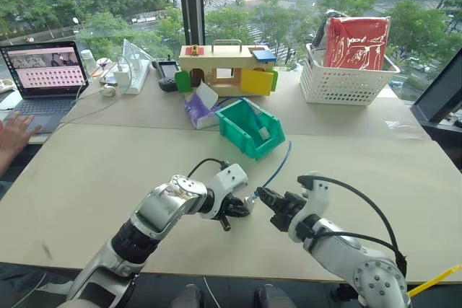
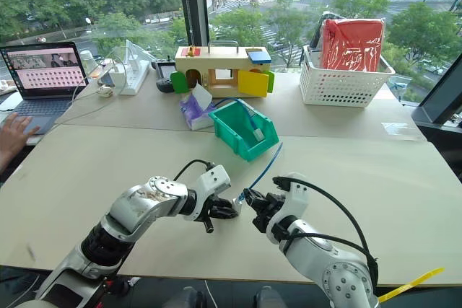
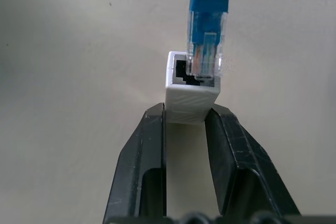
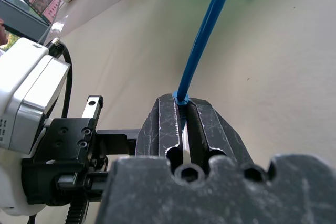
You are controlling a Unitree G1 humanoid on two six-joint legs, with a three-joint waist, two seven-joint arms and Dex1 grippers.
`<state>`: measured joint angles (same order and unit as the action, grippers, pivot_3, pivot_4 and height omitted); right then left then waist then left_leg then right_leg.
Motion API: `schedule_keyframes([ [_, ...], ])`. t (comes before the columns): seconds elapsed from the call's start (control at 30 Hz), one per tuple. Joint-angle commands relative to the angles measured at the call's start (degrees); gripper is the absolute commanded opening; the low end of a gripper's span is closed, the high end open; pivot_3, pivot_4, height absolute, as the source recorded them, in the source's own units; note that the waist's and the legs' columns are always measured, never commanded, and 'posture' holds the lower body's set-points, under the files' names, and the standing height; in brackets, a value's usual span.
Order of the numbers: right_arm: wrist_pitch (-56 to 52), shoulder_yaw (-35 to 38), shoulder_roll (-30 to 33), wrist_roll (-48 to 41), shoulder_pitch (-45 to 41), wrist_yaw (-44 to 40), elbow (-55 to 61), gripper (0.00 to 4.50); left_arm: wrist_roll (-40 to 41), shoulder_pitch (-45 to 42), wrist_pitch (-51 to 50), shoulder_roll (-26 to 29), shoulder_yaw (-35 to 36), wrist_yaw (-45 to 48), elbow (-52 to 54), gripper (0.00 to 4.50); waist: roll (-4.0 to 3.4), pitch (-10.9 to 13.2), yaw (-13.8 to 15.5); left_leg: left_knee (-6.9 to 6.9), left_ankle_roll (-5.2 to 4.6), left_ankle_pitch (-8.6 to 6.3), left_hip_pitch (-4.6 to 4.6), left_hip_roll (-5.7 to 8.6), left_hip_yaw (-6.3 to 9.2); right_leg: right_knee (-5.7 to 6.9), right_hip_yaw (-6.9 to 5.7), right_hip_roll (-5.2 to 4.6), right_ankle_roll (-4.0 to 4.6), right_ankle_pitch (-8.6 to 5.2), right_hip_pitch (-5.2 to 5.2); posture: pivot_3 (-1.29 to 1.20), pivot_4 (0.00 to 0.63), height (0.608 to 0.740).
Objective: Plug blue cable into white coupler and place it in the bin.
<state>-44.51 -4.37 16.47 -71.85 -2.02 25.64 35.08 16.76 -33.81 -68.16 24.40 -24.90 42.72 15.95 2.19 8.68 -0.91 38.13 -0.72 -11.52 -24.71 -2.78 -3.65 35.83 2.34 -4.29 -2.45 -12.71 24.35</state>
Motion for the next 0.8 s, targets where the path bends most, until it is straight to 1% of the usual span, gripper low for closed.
schedule_keyframes([
  [0.03, -1.54, -0.44, 0.09, 1.02, -1.09, -0.08, 0.24, 0.00, 0.75, 0.19, -3.13, 0.84, -1.31, -0.82, 0.58, 0.60, 0.00, 0.00, -0.03, 0.00, 0.00, 0.00, 0.00, 0.00, 0.00, 0.00, 0.00, 0.00, 0.00, 0.00, 0.00, 0.00, 0.150, 0.730],
  [0.17, -3.02, -0.83, 0.41, 2.11, -1.76, -0.07, 0.27, 0.00, 1.29, -0.25, -4.27, 0.89, -1.19, -1.92, 0.73, 0.60, 0.00, 0.00, -0.14, 0.00, 0.00, 0.00, 0.02, -0.01, 0.00, 0.01, 0.00, 0.02, 0.01, 0.00, 0.00, 0.00, 0.150, 0.730],
  [0.33, -7.59, -2.65, 3.73, 4.83, -3.80, -0.09, 1.96, 0.00, 2.78, -1.08, -8.54, -1.28, 1.32, -4.86, 0.73, 0.60, 0.01, -0.01, -0.16, 0.00, 0.00, 0.00, 0.04, 0.00, 0.01, 0.02, 0.01, 0.02, 0.00, 0.00, -0.02, 0.00, 0.150, 0.730],
  [0.53, -11.63, -4.16, 5.49, 6.69, -4.91, -0.06, 3.38, 0.00, 4.23, -2.07, -13.85, -7.07, 5.54, -9.45, 0.80, 0.60, 0.03, -0.02, 0.23, 0.00, 0.00, 0.00, 0.05, 0.05, 0.02, 0.01, 0.00, -0.01, -0.01, 0.00, -0.06, 0.00, 0.150, 0.730],
  [0.8, -15.01, -4.47, 6.02, 8.19, -5.85, -1.15, 4.68, 0.00, 5.05, -2.58, -16.77, -10.09, 6.71, -12.62, 1.24, 0.60, 0.08, -0.06, 0.38, 0.00, 0.00, 0.00, 0.05, 0.12, 0.06, 0.01, -0.01, -0.05, -0.01, 0.00, -0.10, 0.00, 0.150, 0.730],
])
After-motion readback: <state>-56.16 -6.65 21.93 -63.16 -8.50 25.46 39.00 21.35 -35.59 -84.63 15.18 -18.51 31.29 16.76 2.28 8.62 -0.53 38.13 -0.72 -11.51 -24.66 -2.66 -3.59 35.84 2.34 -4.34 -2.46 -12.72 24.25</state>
